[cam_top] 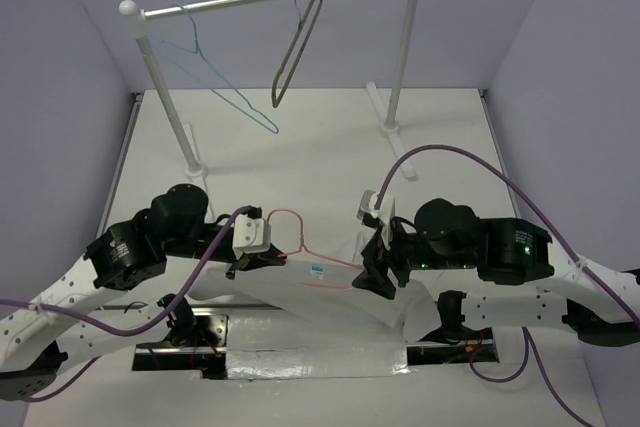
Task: Place the t-shirt on the hanger
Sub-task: Place the hanger at the clothesline.
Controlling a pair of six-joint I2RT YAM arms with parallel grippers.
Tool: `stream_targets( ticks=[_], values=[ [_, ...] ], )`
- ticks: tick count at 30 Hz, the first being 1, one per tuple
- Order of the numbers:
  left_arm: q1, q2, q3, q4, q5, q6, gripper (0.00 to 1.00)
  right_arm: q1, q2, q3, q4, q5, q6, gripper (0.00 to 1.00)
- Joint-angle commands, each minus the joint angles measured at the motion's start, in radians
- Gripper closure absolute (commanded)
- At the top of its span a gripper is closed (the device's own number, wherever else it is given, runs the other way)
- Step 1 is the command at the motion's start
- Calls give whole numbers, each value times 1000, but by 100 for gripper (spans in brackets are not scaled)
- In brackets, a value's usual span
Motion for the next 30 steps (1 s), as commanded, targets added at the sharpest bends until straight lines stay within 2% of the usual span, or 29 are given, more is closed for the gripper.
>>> stream_targets(
  ticks=[1,4,6,7,12,13,14,15,16,17,20,23,26,30],
  values=[
    [-1,-10,52,80,3,-5,100,2,-14,-11,0,-25,-7,32],
    [1,-6,57,83,6,-7,100,0,-16,-22,11,-37,-4,48],
    [1,-6,52,86,4,-8,100,0,-20,-22,20,-46,-6,76],
    [1,-6,52,88,1,-10,100,2,-22,-20,23,-43,-6,98],
    [1,-10,75,120,-89,-57,100,2,-26,12,40,35,26,100],
    [1,-7,89,126,-127,-74,93,2,-26,21,37,93,34,100],
    [1,1,130,132,-181,-97,63,2,-25,30,26,118,49,100],
    [1,6,152,137,-323,-163,46,2,-20,53,12,141,58,100],
    [1,10,178,130,-393,-183,13,2,-8,66,-3,194,69,100],
    [1,23,231,119,-454,-229,1,2,0,81,-47,227,83,100],
    [1,55,328,50,-634,-330,1,0,16,113,-132,360,137,100],
    [-1,70,354,5,-767,-389,1,0,27,135,-202,473,186,100],
    [1,60,286,23,-864,-473,1,-27,52,193,-247,570,218,100],
    [1,17,148,105,-898,-541,0,-113,134,303,-298,581,212,100]
  ],
)
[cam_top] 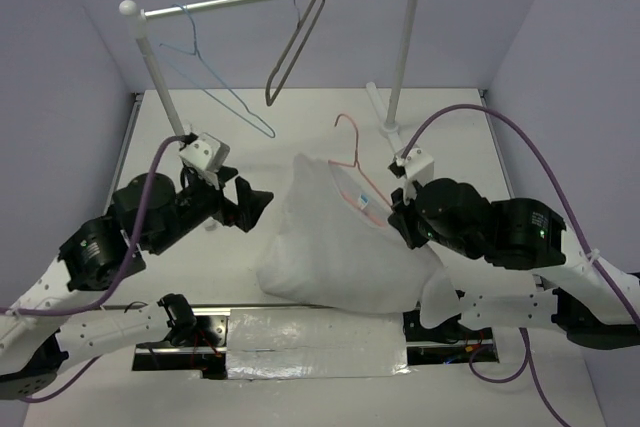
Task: Place the t-shirt on the hanger
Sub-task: Place the hanger at the clothesline.
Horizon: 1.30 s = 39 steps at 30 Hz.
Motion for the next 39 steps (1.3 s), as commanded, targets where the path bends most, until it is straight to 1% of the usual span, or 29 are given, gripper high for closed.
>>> stream_targets(
  ticks=[1,3,5,7,8,9,11,12,13,14,15,16,18,20,21,26,29,31,33,39],
  values=[
    [1,-31,-109,59,-99,-121,1,-56,57,125,-50,96,26,100],
    [-1,-63,-157,83,-122,-148,0,-88,102,171,-91,73,16,100],
    [1,-88,-206,108,-150,-190,0,-132,127,191,-101,98,15,100],
    [1,-138,-252,148,-148,-227,0,-184,136,206,-81,90,-17,100],
    [-1,-161,-295,190,-136,-241,0,-229,142,209,-43,102,-32,100],
    [-1,-167,-315,205,-128,-241,1,-253,150,221,-43,125,-44,100],
    [-1,-172,-352,234,-116,-261,1,-287,162,264,31,168,-102,100],
    [-1,-169,-394,268,-113,-272,0,-312,174,283,69,195,-135,100],
    [-1,-169,-421,296,-102,-284,1,-317,177,299,166,217,-167,100],
    [-1,-164,-447,326,-75,-287,0,-326,176,304,218,231,-231,100],
    [-1,-148,-487,374,-68,-290,0,-338,186,321,261,235,-256,100],
    [-1,-134,-496,385,-68,-296,1,-356,193,350,332,214,-282,100],
    [-1,-88,-496,380,-98,-304,1,-367,217,387,373,200,-331,100],
    [-1,-62,-495,379,-98,-298,1,-379,280,468,367,244,-331,100],
    [-1,-49,-508,404,-87,-303,0,-386,326,520,352,254,-330,100],
    [-1,-71,-594,504,-78,-293,1,-442,432,638,339,229,-362,100],
    [-1,-71,-604,508,-88,-258,0,-459,493,694,333,215,-373,100],
    [-1,-57,-610,497,-123,-229,1,-482,528,749,306,211,-365,100],
    [-2,-46,-633,500,-130,-209,1,-501,574,784,278,194,-354,100],
    [-7,-55,-709,613,-84,-185,0,-548,636,777,321,142,-351,100]
  ],
)
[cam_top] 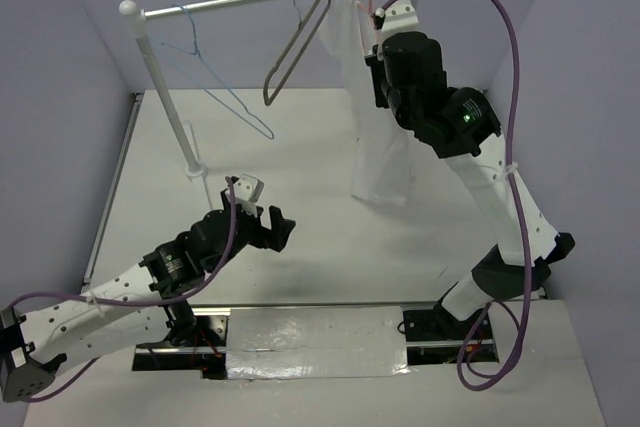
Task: Place the t-shirt on the hanger
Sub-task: Place the hanger at the clothesline.
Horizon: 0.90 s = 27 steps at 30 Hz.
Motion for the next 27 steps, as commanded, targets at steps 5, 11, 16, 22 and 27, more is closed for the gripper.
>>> stream_targets(
  ticks=[5,11,16,22,27],
  values=[
    [-7,-43,-80,189,68,69,1,-81,51,55,105,-68,-20,100],
    [-9,-140,-152,300,206,102,0,-165,131,125,136,-181,-49,100],
    [-10,-243,-194,320,194,106,1,-220,180,183,147,-250,-52,100],
    [-10,-252,-203,324,192,100,1,-254,185,145,211,-278,-63,100],
    [-10,-212,-188,332,231,100,1,-271,203,139,208,-301,-46,100]
  ],
)
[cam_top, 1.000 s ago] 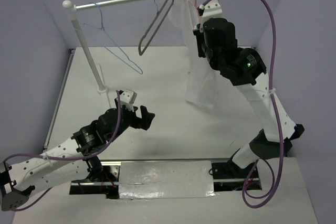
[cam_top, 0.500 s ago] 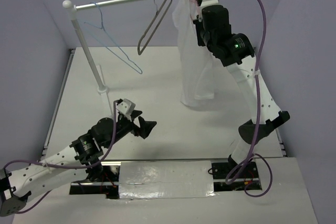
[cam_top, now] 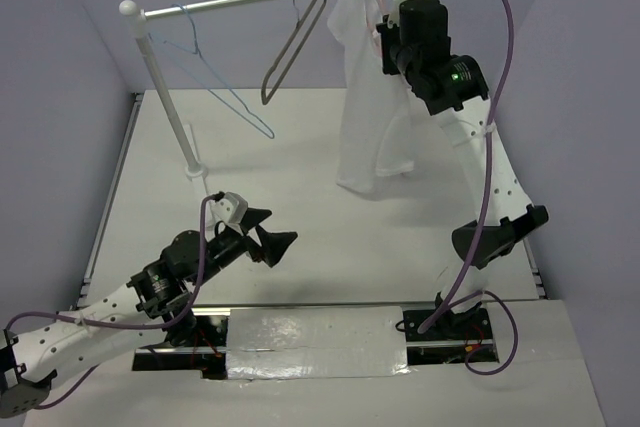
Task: Place the t-shirt on the hanger
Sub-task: Place the hanger at the clothesline, then reset both arms
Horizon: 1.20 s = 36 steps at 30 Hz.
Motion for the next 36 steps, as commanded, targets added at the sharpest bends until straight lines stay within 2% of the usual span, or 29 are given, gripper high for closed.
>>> stream_targets(
  ticks=[1,10,18,20,21,23,24,25,26,29,31,34,35,36],
  values=[
    [-6,26,23,59,37,18,1,-8,5,1,102,-32,3,100],
    [-6,1,15,42,-2,28,0,-10,42,-45,103,-30,18,100],
    [-7,6,18,36,-8,29,1,-11,-12,-117,137,20,33,100],
    [-7,8,17,36,-11,29,1,-13,-22,-117,131,48,36,86],
    [-7,6,17,34,-8,29,1,-11,-30,-120,125,51,38,59],
    [-7,1,12,42,4,35,0,-14,-45,-105,105,54,46,32],
    [-7,0,11,45,8,38,0,-13,-53,-84,81,60,47,12],
    [-7,1,11,45,3,40,1,-14,-64,-73,68,60,82,4],
    [-7,4,14,42,-3,43,1,-14,-93,-62,55,53,96,1],
    [-9,12,15,39,-18,54,0,-11,-186,-44,-10,17,193,0],
    [-9,12,14,37,-40,57,0,-11,-258,-120,-33,-30,293,0],
    [-9,0,5,40,-84,69,1,-8,-457,-400,28,-105,389,0],
    [-9,-11,-3,37,-97,72,0,-5,-516,-580,62,-118,430,0],
    [-11,-15,-6,34,-109,74,0,-5,-623,-663,129,-166,440,1]
  ],
)
